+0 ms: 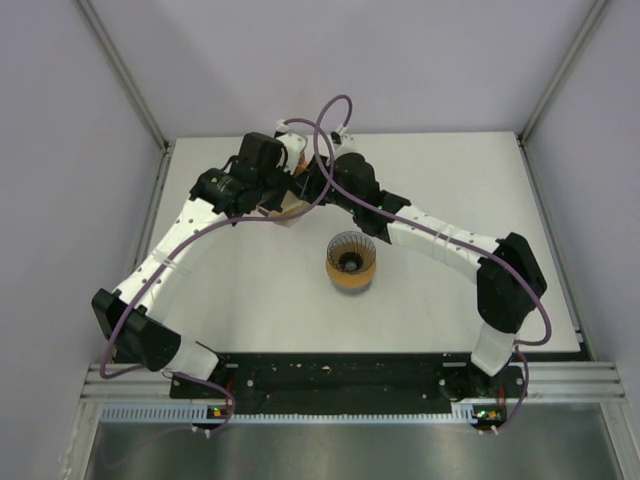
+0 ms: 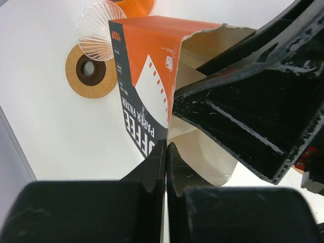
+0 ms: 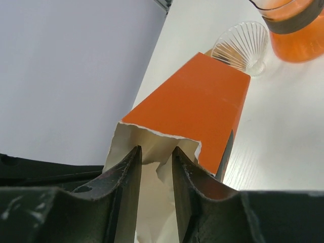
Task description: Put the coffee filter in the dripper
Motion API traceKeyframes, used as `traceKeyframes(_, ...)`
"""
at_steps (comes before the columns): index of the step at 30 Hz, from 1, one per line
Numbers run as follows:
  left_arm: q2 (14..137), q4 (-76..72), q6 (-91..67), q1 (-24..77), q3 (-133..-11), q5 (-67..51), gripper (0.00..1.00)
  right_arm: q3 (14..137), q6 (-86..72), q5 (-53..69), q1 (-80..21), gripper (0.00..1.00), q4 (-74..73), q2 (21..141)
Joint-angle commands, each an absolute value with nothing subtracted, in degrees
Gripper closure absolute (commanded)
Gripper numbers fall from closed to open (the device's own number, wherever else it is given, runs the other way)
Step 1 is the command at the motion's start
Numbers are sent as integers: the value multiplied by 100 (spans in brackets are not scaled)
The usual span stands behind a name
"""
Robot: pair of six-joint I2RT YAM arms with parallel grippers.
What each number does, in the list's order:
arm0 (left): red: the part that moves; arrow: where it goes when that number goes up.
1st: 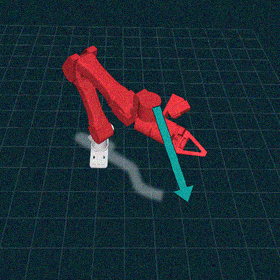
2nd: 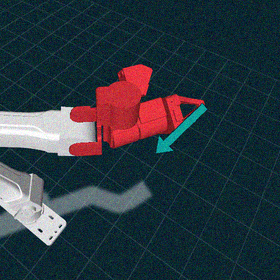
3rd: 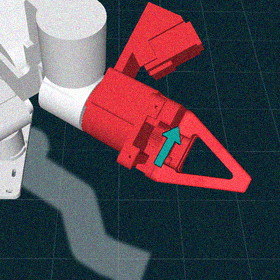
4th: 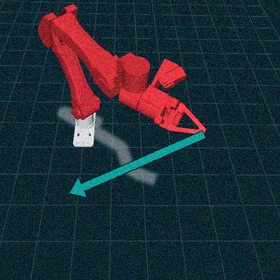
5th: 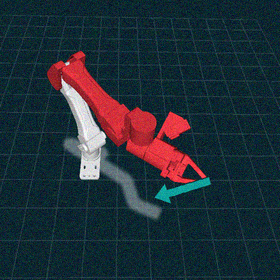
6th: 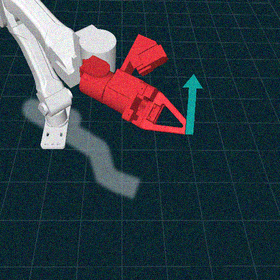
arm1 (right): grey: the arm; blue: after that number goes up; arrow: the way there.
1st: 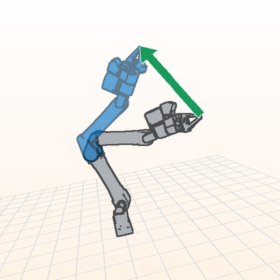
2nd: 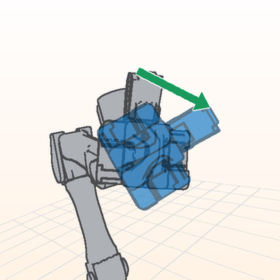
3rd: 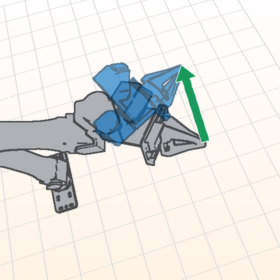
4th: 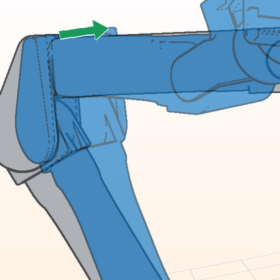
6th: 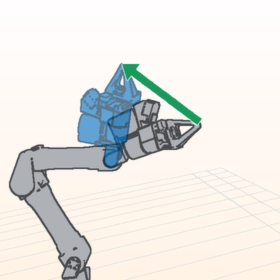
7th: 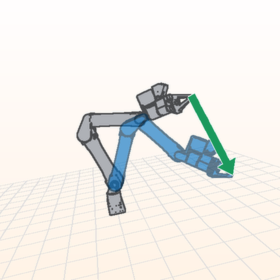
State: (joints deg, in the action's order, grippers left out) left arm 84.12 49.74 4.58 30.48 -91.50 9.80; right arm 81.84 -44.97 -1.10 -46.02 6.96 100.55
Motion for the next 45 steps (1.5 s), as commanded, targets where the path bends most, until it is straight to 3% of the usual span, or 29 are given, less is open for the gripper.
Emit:
traceKeyframes(1,8209,4816,404,3094,-9378,756,100,8490,-4377,-281,-4623,68,624,10186)
traceKeyframes(5,8200,4843,422,3111,-9369,668,100,8543,-4395,-290,-4605,72,615,10248)
traceKeyframes(9,8226,4878,396,3120,-9334,668,100,8561,-4368,-273,-4570,100,606,10257)
traceKeyframes(24,8543,4658,448,2953,-9273,1547,100,7982,-4640,958,-4553,100,782,9248)
traceKeyframes(45,8807,4509,316,2312,-8772,800,100,7084,-4562,1064,-4263,100,10,7393)
